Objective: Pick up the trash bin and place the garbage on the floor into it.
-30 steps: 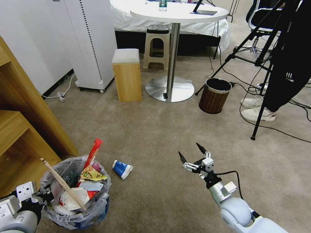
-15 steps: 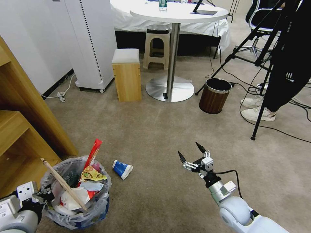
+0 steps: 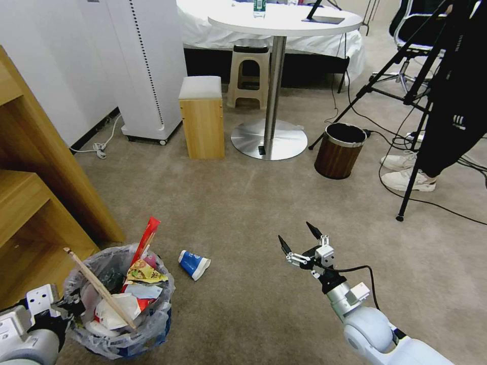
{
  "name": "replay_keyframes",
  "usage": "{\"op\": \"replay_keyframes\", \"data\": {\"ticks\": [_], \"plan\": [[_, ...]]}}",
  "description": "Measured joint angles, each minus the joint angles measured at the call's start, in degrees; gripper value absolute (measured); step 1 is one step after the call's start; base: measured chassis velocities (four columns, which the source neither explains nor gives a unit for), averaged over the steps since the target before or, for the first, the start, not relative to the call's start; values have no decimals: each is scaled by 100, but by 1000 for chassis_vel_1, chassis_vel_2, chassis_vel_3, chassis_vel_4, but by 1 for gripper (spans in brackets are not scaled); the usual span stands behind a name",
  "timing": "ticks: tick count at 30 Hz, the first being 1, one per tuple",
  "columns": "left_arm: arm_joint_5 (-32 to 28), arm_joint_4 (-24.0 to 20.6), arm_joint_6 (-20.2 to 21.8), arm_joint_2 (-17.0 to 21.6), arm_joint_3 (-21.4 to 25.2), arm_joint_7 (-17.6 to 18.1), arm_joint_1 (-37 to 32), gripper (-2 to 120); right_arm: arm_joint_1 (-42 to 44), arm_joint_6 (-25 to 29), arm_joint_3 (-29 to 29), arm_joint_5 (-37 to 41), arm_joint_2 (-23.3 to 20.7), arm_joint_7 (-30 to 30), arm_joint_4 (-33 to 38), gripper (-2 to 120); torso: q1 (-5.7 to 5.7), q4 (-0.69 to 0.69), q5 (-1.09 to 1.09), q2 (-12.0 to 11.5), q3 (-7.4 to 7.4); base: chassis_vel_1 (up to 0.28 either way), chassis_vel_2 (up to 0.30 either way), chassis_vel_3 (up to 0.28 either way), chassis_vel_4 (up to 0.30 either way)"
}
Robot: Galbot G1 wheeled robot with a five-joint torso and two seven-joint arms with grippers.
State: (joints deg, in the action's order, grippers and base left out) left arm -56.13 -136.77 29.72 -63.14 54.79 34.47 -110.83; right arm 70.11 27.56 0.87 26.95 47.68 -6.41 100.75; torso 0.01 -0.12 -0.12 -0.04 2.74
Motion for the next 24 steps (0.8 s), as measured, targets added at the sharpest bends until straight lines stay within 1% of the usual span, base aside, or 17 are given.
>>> {"op": "replay_keyframes", "data": {"ticks": [24], "plan": [[36, -65, -2, -48, 13, -21, -35, 0, 98, 55, -144, -49, -33, 73, 8, 100, 0, 0, 0, 0, 0, 6, 9, 4, 4]]}}
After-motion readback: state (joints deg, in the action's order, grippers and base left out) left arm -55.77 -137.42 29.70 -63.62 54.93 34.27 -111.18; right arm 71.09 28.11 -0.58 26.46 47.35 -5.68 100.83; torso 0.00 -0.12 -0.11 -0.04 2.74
